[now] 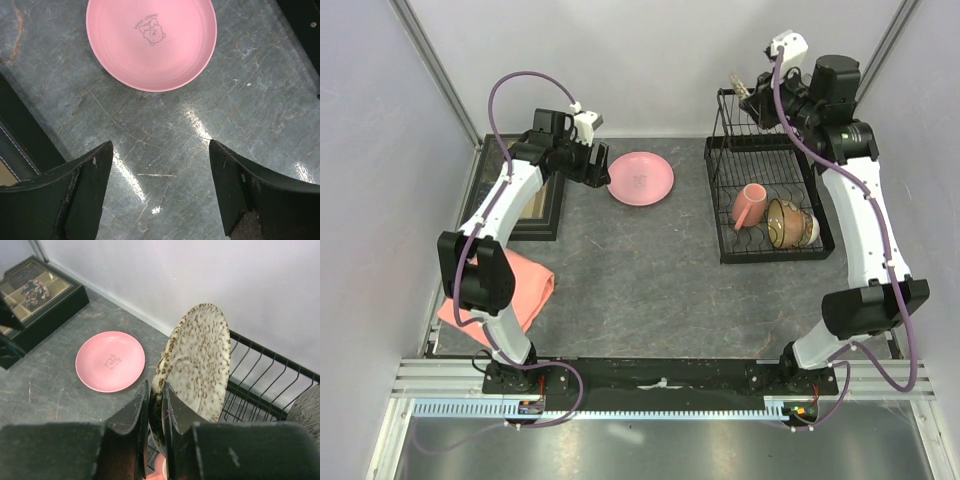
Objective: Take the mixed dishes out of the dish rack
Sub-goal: Pick up the plate from the dish rack.
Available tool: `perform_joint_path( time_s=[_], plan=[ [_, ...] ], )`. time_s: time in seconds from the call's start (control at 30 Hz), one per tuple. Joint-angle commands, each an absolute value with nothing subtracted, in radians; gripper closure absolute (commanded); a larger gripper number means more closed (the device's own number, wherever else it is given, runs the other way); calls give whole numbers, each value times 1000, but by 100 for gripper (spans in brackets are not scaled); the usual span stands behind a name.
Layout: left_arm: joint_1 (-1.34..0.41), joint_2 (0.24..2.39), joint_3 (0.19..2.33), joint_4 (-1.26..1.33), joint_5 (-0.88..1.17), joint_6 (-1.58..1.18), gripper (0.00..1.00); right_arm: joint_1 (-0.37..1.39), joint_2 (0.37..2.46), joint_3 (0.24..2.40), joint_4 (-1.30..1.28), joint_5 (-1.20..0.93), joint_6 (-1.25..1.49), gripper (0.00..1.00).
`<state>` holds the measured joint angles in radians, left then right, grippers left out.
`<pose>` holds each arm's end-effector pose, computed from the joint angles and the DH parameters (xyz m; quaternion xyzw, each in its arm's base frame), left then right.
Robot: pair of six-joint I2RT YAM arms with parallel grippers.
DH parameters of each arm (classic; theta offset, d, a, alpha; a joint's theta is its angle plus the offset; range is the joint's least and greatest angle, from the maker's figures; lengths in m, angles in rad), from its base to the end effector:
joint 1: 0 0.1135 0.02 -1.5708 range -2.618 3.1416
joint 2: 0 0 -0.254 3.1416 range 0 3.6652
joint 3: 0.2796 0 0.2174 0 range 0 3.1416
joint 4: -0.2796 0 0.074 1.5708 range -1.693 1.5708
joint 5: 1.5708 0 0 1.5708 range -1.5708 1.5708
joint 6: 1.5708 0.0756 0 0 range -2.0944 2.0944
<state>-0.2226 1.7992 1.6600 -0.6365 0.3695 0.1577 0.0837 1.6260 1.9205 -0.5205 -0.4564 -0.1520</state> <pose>0.3801 -0.1140 0.2901 0.2411 0.8765 -0.1816 0.3749 0.3508 0.0629 0.4534 -0.2295 0.7402 0.1562 0.6124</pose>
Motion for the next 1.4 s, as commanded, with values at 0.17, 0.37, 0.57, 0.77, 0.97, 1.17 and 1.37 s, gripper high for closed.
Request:
perform_joint_path(
  time_s=[0.17, 0.37, 0.57, 0.77, 0.97, 1.17, 1.37],
  plan=[
    [-229, 1732, 1750, -676, 429, 130, 16, 307, 1500, 1842, -548, -201, -423, 100],
    [-229, 1753, 1854, -753, 520, 77, 16, 504, 1427, 1657, -477, -6, -546, 100],
    [-227, 1799, 1931, -793, 620, 23, 17, 641, 1379, 1499, -384, 172, -615, 100],
    [-227, 1845, 1965, -802, 696, -18, 17, 759, 1365, 1404, -308, 293, -666, 100],
    [-229, 1878, 1957, -787, 775, -69, 18, 863, 1367, 1318, -197, 415, -719, 100],
    [-227, 1884, 1954, -776, 815, -103, 18, 954, 1402, 1272, -135, 485, -764, 100],
    [-229, 1891, 1945, -762, 844, -126, 18, 1009, 1434, 1239, -77, 545, -802, 100]
  ],
)
